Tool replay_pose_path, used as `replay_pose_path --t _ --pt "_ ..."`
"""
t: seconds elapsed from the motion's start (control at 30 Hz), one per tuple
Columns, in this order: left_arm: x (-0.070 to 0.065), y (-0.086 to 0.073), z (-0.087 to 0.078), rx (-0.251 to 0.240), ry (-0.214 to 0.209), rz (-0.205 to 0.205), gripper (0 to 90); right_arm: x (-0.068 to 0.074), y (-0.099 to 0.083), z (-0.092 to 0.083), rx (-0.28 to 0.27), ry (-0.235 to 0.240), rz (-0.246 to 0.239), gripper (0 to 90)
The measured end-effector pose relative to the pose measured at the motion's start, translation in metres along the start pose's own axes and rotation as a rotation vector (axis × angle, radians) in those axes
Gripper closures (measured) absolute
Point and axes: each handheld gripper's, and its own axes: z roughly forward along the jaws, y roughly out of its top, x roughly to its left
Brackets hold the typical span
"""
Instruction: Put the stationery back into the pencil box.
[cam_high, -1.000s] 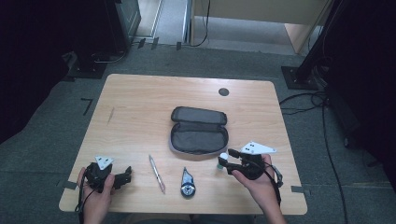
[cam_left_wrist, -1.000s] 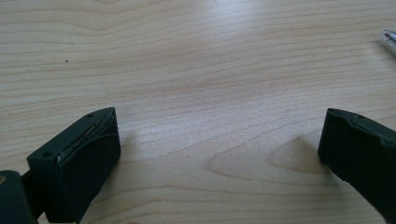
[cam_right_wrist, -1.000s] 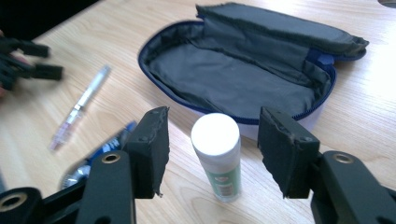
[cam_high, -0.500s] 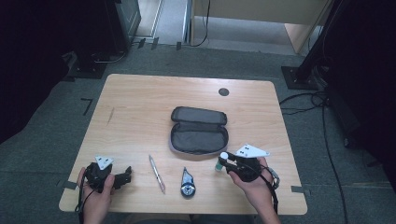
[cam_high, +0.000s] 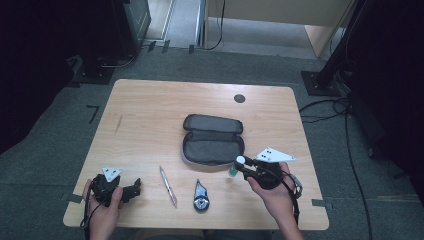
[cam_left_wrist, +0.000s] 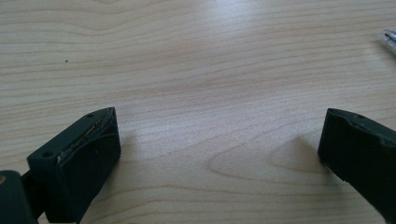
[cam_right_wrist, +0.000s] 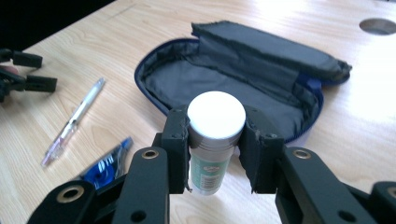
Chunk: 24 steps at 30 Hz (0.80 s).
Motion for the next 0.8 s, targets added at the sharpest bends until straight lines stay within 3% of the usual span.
replay_pose_path --t 0.37,0.8 --pt "0.000 0.000 0.000 0.001 0.000 0.001 0.0 0.007 0.037 0.012 -0.017 -0.002 -0.042 65.6" --pt "0.000 0.000 0.000 0.001 0.000 0.000 0.0 -0.002 0.054 0.036 -0.023 -0.018 -0.039 65.7"
